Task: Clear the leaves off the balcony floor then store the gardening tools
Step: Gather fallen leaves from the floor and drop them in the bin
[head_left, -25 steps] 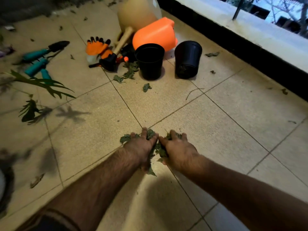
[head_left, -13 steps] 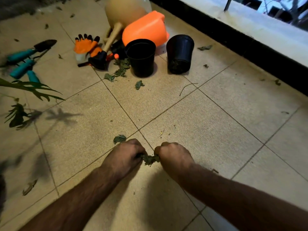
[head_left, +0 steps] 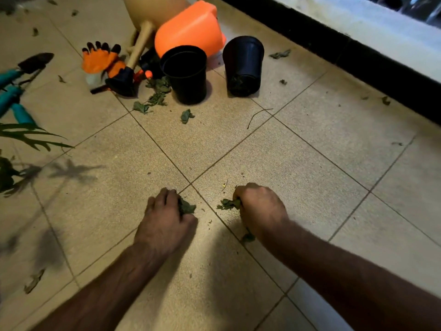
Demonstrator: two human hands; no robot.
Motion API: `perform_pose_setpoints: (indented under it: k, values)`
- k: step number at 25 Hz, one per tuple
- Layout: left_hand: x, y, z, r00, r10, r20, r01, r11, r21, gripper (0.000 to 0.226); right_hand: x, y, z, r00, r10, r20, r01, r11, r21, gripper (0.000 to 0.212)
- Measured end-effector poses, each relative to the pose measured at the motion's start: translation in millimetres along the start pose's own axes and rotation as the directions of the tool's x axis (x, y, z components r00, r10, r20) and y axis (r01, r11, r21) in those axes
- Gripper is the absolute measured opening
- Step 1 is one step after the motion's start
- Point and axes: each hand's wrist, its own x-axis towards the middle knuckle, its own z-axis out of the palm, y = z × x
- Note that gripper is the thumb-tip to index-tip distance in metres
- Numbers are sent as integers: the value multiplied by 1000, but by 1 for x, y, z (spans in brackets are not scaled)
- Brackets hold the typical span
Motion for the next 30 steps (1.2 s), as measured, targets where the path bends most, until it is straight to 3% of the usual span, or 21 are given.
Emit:
perform_pose_setpoints:
  k: [5,8,11,14,18,22,26,30]
  values:
    - [-14,7,16,997,47,66,-54,992,115,68,-6,-13,10,982,-145,117,161,977,-141,67]
    - [-21,3,12,992,123,-30,-115,976,186,60,-9,-8,14,962,-243,121,265,939,-218,54]
    - [-28,0,2,972,214,-96,-201,972,124,46,-13,-2,15,953,-290,84,300,942,-152,41]
    - [-25,2,-7,972,202,-117,-193,977,87,35,-10,1,18,956,-291,46,294,950,-104,32]
    - [-9,24,-20,980,166,-108,-170,985,-35,30,1,3,7,997,-77,15,74,990,117,25]
    - [3,69,-30,982,129,-136,-162,947,-277,24,11,25,-23,984,179,-22,-152,889,433,15]
    - [14,117,-34,980,152,-127,-192,893,-408,26,13,56,-41,963,266,-40,-224,875,430,17]
    - [20,158,-46,967,235,-95,-253,877,-408,27,7,91,-70,926,373,-66,-312,850,424,22]
